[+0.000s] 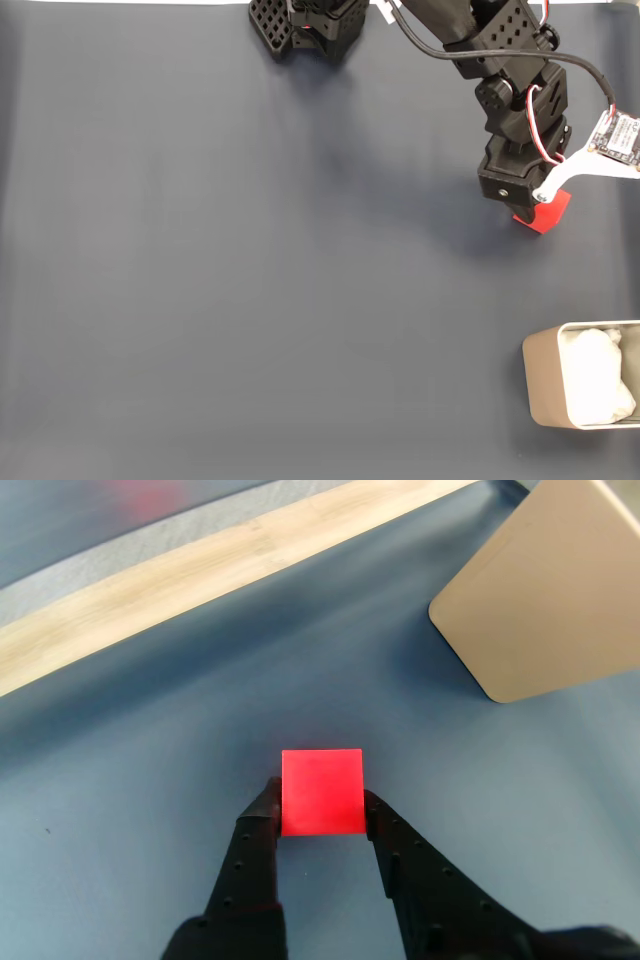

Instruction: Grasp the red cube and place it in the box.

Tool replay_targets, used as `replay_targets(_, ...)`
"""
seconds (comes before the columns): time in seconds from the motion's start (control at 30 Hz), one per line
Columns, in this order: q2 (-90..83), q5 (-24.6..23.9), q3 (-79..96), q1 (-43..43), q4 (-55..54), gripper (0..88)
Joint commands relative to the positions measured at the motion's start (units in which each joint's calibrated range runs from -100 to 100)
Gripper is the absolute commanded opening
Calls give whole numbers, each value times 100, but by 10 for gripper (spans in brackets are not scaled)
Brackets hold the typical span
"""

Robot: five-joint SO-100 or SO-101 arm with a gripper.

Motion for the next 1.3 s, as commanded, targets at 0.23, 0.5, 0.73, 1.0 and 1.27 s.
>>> replay_targets(0.23,-1200,-132,-753,384,806,68)
replay_targets(0.5,-1547,-156,-1392,753,1167,68)
replay_targets(0.73,-1460,-161,-2131,1016,1306,67)
replay_targets(1.0,-845,-186,-3299,1222,1405,68)
replay_targets(1.27,4,-249,-4312,1293,1405,68)
